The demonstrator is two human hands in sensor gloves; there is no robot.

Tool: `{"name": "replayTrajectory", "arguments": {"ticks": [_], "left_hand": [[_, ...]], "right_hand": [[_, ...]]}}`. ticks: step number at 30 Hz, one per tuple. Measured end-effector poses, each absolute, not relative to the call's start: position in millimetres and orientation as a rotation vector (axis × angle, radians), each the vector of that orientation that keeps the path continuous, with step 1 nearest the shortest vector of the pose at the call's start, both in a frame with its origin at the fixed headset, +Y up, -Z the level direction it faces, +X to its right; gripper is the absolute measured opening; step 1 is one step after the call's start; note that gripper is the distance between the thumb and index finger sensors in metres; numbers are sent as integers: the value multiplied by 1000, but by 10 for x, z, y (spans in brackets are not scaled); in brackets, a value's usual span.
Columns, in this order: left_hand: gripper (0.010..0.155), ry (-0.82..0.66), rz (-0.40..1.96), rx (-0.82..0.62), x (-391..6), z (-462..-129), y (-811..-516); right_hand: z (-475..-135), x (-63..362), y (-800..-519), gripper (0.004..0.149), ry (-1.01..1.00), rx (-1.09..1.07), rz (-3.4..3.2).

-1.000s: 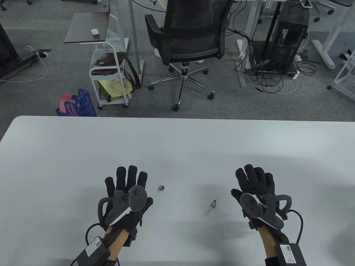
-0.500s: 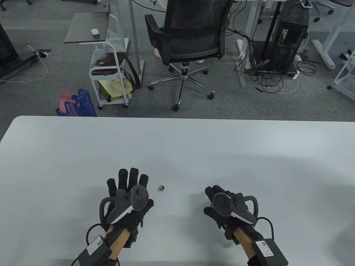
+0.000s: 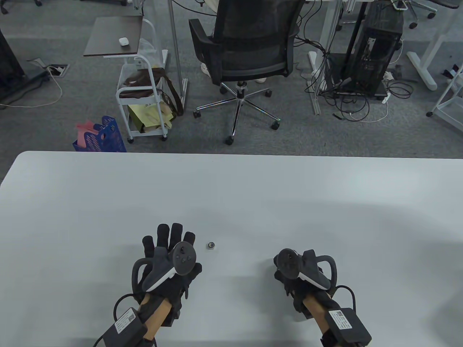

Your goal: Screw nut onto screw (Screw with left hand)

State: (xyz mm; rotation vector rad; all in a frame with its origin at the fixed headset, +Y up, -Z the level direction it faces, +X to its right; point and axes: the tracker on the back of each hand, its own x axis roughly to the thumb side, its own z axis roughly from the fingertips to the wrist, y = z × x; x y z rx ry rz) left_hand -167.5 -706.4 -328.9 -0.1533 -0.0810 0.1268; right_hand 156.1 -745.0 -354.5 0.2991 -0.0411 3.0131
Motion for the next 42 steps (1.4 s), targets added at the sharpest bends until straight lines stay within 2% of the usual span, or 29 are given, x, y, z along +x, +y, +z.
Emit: {"name": "replayTrajectory", "arguments": {"ticks": [5, 12, 15, 22, 27, 32, 36, 42], "left_hand": [[85, -74, 121, -166, -1668, -3278, -7064], [85, -74, 120, -189, -1644, -3283, -7111], [85, -75, 115, -197, -1629, -3283, -7129], [84, -86, 106, -222, -1585, -3281, -7189], [83, -106, 109, -241, -1554, -3298, -7271], [82, -139, 127, -238, -1484, -3336, -7292], [80, -155, 134, -240, -1346, -3519, -7299], [69, -131, 97, -218, -1049, -3947, -7391]], "right_hand": [[-3477, 1642, -7134, 49, -227, 279, 2856], [-3445, 1710, -6837, 48, -175, 246, 2575], [-3429, 1733, -6792, 53, -190, 248, 2592], [-3350, 1826, -6843, 51, -259, 256, 2541], [-3279, 1834, -6849, 59, -337, 253, 2536], [-3209, 1820, -6773, 51, -491, 257, 2554], [-3182, 1817, -6739, 44, -529, 265, 2493], [-3176, 1852, -6748, 42, -455, 228, 2333]]}}
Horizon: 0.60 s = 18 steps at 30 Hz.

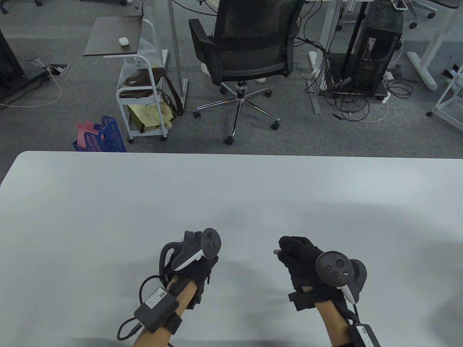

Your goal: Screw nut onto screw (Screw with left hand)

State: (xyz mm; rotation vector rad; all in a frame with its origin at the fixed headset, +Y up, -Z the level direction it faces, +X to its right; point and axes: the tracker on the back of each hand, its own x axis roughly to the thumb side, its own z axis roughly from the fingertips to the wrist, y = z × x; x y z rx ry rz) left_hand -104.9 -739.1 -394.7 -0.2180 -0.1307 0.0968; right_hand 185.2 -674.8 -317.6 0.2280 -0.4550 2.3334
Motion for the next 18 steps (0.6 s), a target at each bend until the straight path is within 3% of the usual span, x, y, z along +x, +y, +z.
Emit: {"name": "replayTrajectory", "arguments": {"ticks": [8, 18], "left_hand": [[59, -70, -85, -282, -769, -4217, -7569], [51, -79, -237, -156, -633, -4210, -7647]], "right_hand": [[-3212, 1858, -6791, 50, -341, 238, 2316], [-3224, 1848, -6814, 48, -320, 249, 2340]]}}
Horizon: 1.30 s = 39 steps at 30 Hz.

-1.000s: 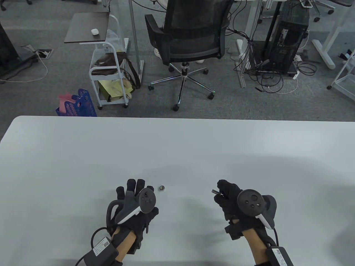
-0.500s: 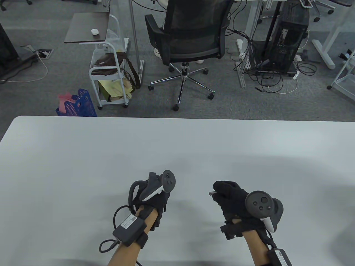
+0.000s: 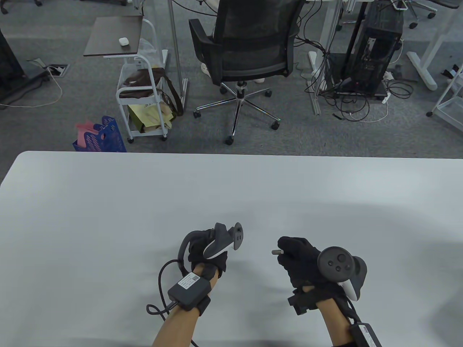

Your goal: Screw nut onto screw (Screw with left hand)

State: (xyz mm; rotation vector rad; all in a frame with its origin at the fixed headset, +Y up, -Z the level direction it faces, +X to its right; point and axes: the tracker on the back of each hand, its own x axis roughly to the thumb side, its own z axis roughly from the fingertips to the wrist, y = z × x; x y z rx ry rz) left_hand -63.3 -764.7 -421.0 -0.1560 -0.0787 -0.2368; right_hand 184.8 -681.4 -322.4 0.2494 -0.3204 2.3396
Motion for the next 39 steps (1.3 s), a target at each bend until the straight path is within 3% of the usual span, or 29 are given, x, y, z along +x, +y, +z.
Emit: {"name": "replayTrajectory", "arguments": {"ticks": [5, 13, 18, 23, 39], "left_hand": [[50, -76, -156, -174, -670, -4189, -7590], [46, -90, 794, -284, -990, -3832, -7050], [47, -160, 1264, -376, -1029, -3542, -6997], [47, -210, 1417, -424, -1002, -3429, -7014], [47, -207, 1492, -434, -943, -3350, -7030]], "right_hand": [[-3222, 1854, -6811, 47, -340, 263, 2369], [-3148, 1777, -6728, 45, -359, 324, 2247], [-3057, 1648, -6651, 49, -351, 378, 2090], [-2978, 1512, -6614, 47, -395, 450, 2122], [-2922, 1438, -6645, 47, -424, 535, 2127]]}}
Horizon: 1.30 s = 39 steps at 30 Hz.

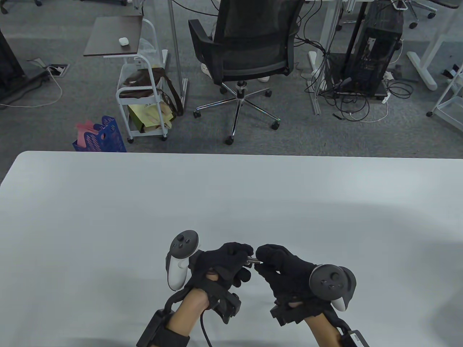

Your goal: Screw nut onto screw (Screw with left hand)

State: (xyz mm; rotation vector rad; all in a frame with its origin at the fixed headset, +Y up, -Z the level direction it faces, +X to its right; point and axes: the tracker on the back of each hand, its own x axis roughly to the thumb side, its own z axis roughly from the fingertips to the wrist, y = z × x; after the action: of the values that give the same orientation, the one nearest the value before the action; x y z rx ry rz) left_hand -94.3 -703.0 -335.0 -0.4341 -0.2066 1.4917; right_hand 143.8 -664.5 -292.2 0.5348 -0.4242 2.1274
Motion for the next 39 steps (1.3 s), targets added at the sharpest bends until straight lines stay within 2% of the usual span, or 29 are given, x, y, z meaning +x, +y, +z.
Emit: {"name": "replayTrajectory", "arguments": {"ticks": [5, 9, 14, 20, 24, 29, 33, 37, 39], "left_hand": [[46, -214, 1449, -380, -913, -3321, -6990], [45, -249, 1451, -319, -890, -3297, -6929], [44, -317, 1506, -323, -869, -3295, -6893], [41, -349, 1475, -216, -881, -3293, -6824], [52, -357, 1470, -229, -870, -3289, -6812], [45, -365, 1397, -206, -870, -3259, -6773], [53, -425, 1485, -235, -858, -3270, -6807], [74, -286, 1475, -334, -838, -3264, -6933], [70, -249, 1431, -328, -844, -3272, -6972]], "right_hand": [[-2864, 1387, -6584, 45, -579, 580, 2282], [-2893, 1418, -6606, 43, -523, 541, 2249], [-2939, 1482, -6645, 42, -467, 462, 2152], [-2952, 1513, -6667, 42, -440, 438, 2081], [-2964, 1550, -6676, 41, -426, 412, 2031], [-2968, 1559, -6692, 41, -414, 408, 2028], [-2969, 1569, -6688, 41, -413, 393, 1999], [-2970, 1573, -6688, 41, -411, 392, 1989], [-2973, 1574, -6687, 41, -415, 397, 2001]]}}
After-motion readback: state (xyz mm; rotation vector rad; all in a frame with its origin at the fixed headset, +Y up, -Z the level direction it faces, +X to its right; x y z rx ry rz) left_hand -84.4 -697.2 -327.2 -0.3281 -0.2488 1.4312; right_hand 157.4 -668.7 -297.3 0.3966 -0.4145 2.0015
